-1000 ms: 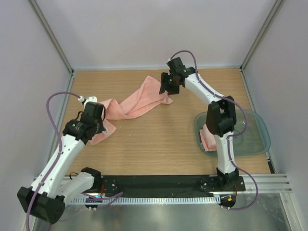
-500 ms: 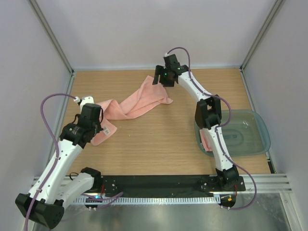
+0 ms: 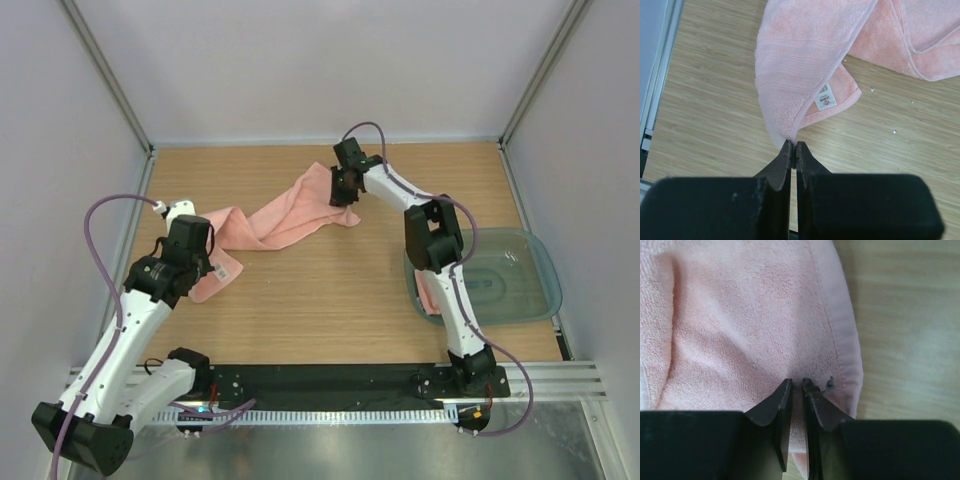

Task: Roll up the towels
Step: Move the towel to the center of the board

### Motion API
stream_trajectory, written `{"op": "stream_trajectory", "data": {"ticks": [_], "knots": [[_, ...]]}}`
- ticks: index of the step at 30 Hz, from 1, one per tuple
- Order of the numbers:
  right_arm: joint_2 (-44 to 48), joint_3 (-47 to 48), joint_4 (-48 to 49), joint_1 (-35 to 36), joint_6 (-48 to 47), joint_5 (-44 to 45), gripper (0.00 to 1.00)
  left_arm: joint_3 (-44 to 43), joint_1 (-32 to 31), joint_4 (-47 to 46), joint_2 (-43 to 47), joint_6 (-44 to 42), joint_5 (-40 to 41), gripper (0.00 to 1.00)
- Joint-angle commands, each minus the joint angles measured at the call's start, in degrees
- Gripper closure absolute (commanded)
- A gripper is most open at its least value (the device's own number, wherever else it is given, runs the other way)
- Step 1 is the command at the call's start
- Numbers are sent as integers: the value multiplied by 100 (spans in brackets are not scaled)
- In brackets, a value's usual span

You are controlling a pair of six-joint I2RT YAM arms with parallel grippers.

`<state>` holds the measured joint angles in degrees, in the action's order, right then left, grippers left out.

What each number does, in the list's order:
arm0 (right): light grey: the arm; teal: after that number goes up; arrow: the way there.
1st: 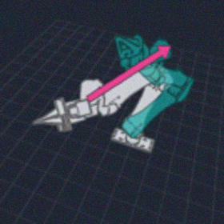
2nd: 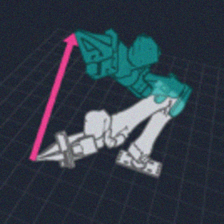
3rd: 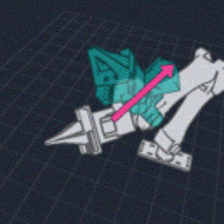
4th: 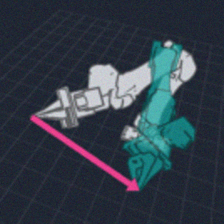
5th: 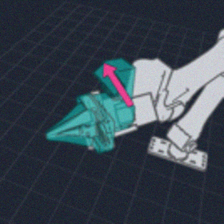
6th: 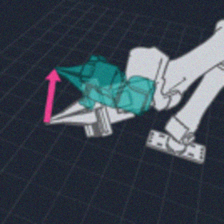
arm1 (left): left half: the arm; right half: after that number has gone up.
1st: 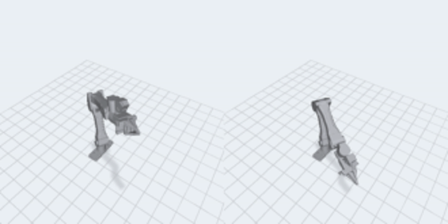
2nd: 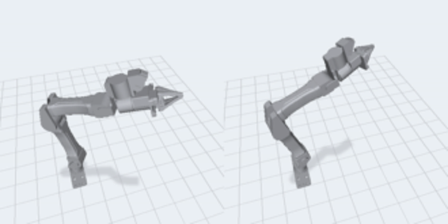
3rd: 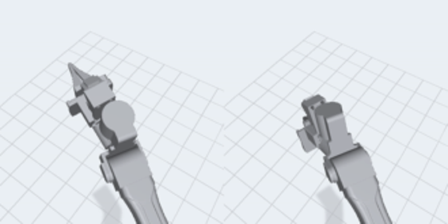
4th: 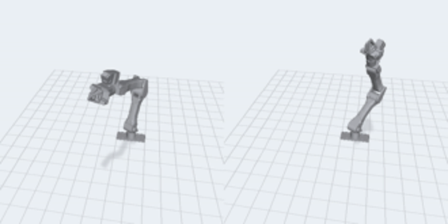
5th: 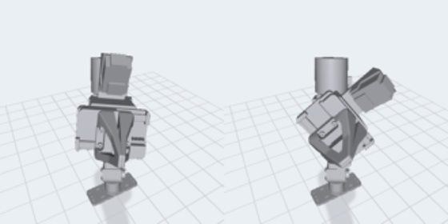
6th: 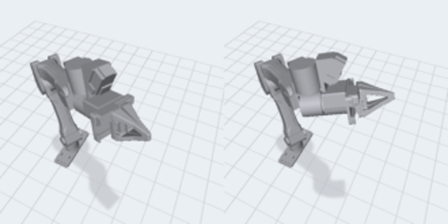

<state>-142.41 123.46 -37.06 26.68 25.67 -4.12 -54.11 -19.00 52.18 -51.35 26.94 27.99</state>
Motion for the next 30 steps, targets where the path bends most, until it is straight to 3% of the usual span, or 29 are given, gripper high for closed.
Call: {"op": "stream_trajectory", "data": {"ticks": [1,5,9,12,13,16,22,30], "knots": [[695,-1215,-417,206,-124,359,79,-126,28,-121,81,-4,145,100],[1942,-3514,-127,679,139,824,80,-126,37,-129,99,4,189,100],[3559,-5005,-91,1286,421,834,78,-135,28,-121,82,4,163,100],[4431,-4955,-538,1402,360,1052,63,-135,28,-112,73,4,154,100],[4702,-4841,-661,1384,307,1193,48,-144,46,-112,73,-4,154,100],[4880,-4340,-917,1183,97,1773,32,-127,46,-112,117,4,172,100],[4617,-3970,-1023,357,-132,1528,33,-126,46,-103,55,-4,181,100],[4020,-4374,-847,127,-431,1213,38,-127,46,-77,38,13,207,100]]}}
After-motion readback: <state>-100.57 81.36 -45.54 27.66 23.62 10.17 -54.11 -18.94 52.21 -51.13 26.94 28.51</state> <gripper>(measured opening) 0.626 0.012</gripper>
